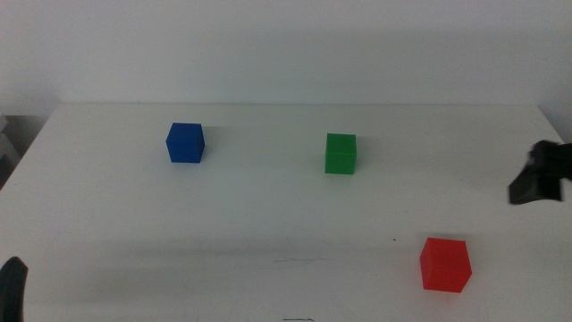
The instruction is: Stack red cubes first, then green, then blue cubes in a specific spot.
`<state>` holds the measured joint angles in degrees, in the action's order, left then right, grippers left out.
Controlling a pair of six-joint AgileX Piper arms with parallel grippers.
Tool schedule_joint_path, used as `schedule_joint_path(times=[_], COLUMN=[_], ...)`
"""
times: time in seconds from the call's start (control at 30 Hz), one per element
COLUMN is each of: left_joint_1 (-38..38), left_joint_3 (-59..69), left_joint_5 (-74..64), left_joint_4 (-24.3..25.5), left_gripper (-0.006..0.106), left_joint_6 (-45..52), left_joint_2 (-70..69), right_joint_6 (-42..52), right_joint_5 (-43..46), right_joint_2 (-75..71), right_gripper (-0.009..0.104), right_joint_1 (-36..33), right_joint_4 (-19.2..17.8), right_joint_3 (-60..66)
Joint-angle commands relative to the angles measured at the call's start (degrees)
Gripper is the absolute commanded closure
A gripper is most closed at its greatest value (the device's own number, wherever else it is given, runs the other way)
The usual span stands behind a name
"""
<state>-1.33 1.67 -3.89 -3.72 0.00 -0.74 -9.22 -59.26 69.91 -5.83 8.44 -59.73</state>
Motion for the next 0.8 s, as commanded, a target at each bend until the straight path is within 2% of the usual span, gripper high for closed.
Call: schedule_joint_path(times=[0.0,0.2,0.3,0.77], left_joint_1=[0.16,0.16,0.16,0.16], left_joint_3=[-0.16,-0.16,-0.16,-0.16], left_joint_5=[4.35,4.35,4.35,4.35], left_joint_4=[-0.43,-0.43,-0.43,-0.43], left_gripper=[0.011,0.011,0.011,0.011], left_joint_6=[-0.56,-0.56,-0.56,-0.56], left_joint_2=[-1.08,-1.08,-1.08,-1.08], right_joint_6=[-4.29,-16.4,-19.68,-20.5], right_joint_5=[0.21,2.04,3.93,6.44], right_joint_2=[2.12,9.26,13.01,25.26], right_gripper=[0.001,0.001,0.001,0.001], right_joint_1=[-3.05,-12.59,-15.3,-15.81], right_joint_4=[-2.23,-9.04,-10.46,-10.19], right_joint_3=[-2.79,-4.73,-5.08,-5.08])
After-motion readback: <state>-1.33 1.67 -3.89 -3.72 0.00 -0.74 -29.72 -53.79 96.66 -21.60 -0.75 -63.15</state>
